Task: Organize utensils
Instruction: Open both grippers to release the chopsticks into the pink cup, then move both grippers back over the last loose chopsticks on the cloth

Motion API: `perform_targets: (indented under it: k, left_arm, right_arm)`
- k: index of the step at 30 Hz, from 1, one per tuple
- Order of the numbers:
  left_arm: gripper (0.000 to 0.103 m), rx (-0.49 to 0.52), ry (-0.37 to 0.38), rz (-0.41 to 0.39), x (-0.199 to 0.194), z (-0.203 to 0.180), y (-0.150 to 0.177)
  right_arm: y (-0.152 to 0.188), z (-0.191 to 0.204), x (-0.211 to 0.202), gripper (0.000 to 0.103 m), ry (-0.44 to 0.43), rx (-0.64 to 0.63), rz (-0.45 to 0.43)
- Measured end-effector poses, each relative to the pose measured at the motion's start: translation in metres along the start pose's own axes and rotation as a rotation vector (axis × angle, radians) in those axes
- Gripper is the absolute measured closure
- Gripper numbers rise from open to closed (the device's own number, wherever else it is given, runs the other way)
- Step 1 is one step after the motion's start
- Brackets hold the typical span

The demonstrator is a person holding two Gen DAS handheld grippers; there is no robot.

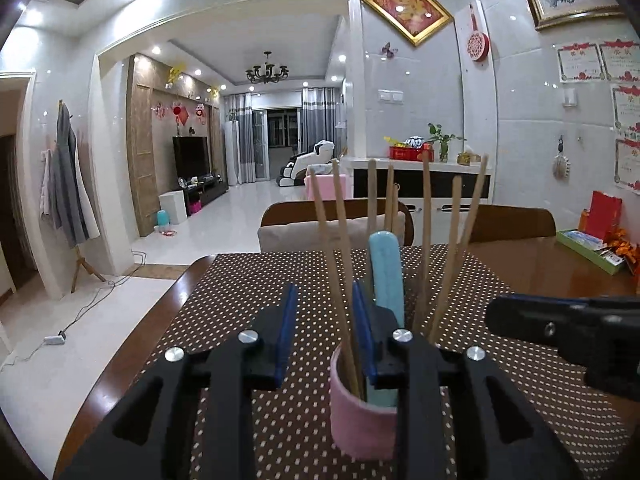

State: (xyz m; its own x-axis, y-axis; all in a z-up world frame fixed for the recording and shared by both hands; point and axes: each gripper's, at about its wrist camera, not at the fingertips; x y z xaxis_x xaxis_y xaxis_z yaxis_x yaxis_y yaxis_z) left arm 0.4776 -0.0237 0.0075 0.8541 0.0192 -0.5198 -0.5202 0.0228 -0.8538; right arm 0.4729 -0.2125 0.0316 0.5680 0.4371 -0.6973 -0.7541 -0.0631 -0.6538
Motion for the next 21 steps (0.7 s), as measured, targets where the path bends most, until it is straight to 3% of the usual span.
perform_targets:
  k: [3,9,17,19,21]
  left_arm:
    - [0.073,-0.005,0.008,-0.019,-0.029,0.006,0.006]
    - [0.067,0.007,0.000,-0.059,-0.084,0.012,0.015]
    - [0.050,0.015,-0.002,-0.081,-0.145,0.015,0.037]
    - [0.047,0.024,-0.005,-0.074,-0.155,0.016,0.047]
    - [0.043,0.024,-0.004,-0.062,-0.162,0.019,0.057]
  right_arm:
    - [0.009,0.010,-0.019,0.049,0.046,-0.025,-0.037]
    - [0.029,0.029,-0.057,0.049,0.061,-0.036,-0.064]
    - [0.069,0.049,-0.097,0.032,0.070,-0.034,-0.081]
    - [0.079,0.051,-0.100,0.023,0.089,-0.029,-0.085]
    - [0.089,0.053,-0.102,0.022,0.094,-0.030,-0.072]
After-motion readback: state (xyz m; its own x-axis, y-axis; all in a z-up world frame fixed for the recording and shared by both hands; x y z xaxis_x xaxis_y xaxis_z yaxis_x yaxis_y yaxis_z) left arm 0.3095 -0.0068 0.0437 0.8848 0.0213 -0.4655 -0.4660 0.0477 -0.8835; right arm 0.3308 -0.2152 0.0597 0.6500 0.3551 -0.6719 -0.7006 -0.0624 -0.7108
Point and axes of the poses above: each gripper's, at about its wrist camera, not at the fingertips, and x roughly the way its jaws point, z to its left, y to its underside, and after that the axes turned 12 degrees about z, right-handed
